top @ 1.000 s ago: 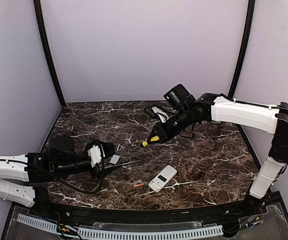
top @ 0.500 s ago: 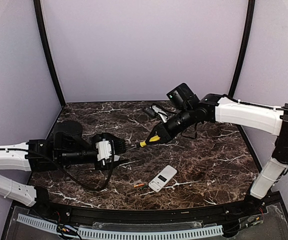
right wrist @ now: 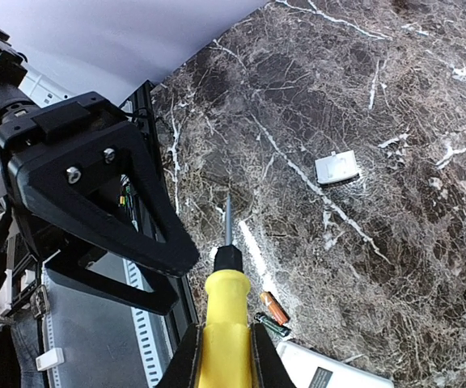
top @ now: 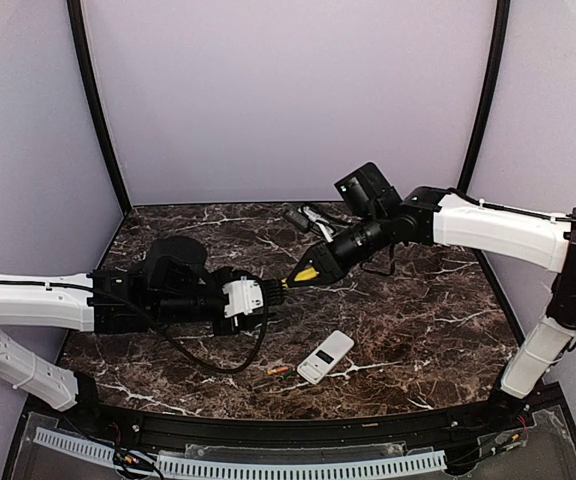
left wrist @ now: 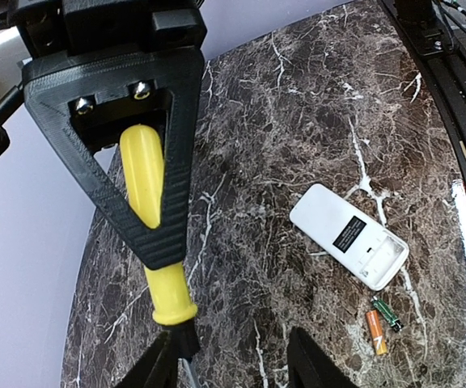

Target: Unload the batteries from the remote control

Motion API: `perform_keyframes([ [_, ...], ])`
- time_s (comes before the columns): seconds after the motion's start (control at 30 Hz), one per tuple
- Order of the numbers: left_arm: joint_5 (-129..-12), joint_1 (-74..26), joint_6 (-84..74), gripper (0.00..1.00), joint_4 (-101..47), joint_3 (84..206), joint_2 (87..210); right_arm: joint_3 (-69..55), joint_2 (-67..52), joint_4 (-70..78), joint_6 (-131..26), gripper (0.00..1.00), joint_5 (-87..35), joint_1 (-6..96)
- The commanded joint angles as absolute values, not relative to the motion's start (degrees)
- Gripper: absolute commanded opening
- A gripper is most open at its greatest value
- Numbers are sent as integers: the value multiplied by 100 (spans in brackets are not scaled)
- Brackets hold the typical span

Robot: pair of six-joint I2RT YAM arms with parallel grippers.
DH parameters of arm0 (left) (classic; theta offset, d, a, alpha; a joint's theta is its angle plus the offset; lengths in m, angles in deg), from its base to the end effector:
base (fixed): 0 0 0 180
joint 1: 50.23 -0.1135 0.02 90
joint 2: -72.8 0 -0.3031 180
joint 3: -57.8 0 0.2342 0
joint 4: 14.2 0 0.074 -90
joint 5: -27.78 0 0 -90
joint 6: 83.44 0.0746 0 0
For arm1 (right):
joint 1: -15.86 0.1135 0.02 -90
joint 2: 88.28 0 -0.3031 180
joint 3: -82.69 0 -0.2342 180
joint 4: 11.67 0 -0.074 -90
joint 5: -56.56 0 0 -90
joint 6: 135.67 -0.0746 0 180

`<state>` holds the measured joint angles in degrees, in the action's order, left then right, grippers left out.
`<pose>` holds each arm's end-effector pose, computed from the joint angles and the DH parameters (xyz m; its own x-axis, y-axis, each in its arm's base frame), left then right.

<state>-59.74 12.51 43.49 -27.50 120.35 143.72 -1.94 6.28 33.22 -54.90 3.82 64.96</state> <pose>0.1360 -0.2569 0.3110 0.3873 0.5588 -0.7333 0.7968 0.1971 0.5711 0.2108 0.3123 0.3262 -0.5917 -0.4882 -0.6415 -0.8018 0.2742 0.5309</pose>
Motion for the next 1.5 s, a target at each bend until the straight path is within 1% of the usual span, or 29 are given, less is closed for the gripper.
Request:
perform_keyframes([
  [0.0, -5859, 1185, 4298, 45, -2501, 12236, 14527, -205, 488, 3134, -5417, 0, 559, 6573],
  [0.33, -5681, 1099, 4160, 42, -2261, 12327, 14787, -186, 541, 3078, -5455, 0, 603, 6669],
  [0.6, -5673, 1043, 4069, 33, -2154, 12342, 14852, -154, 580, 3038, -5480, 0, 586, 6740],
  [0.67, -5713, 1042, 4062, 29, -2153, 12350, 14871, -140, 608, 3029, -5490, 0, 589, 6762],
  [0.73, -5720, 1042, 4059, 23, -2179, 12360, 14899, -120, 628, 3033, -5489, 0, 577, 6778],
  [0.77, -5723, 1042, 4062, 17, -2211, 12373, 14908, -117, 637, 3033, -5493, 0, 576, 6778],
  [0.8, -5727, 1037, 4059, 14, -2228, 12378, 14920, -109, 642, 3033, -5498, 0, 569, 6788],
  [0.83, -5729, 1036, 4053, 7, -2241, 12384, 14919, -104, 646, 3029, -5503, 0, 560, 6789],
  [0.9, -5744, 1033, 4040, 1, -2238, 12375, 14914, -99, 647, 3020, -5519, 0, 550, 6789],
  [1.1, -5749, 1029, 3994, 0, -2231, 12337, 14830, -76, 671, 3007, -5568, 0, 465, 6789],
  [1.13, -5744, 1030, 3986, 0, -2235, 12317, 14821, -69, 673, 3003, -5569, 5, 432, 6789],
  [1.2, -5740, 1025, 3934, 1, -2229, 12285, 14789, -71, 658, 3015, -5565, 18, 276, 6789],
  [1.33, -5688, 1025, 3802, 0, -2302, 12200, 14687, -123, 597, 2996, -5603, 50, -106, 6657],
  [1.4, -5625, 1019, 3709, 0, -2369, 12122, 14563, -143, 552, 2945, -5680, 59, -253, 6545],
  [1.47, -5547, 998, 3590, 0, -2384, 11988, 14387, -152, 497, 2918, -5738, 65, -427, 6431],
])
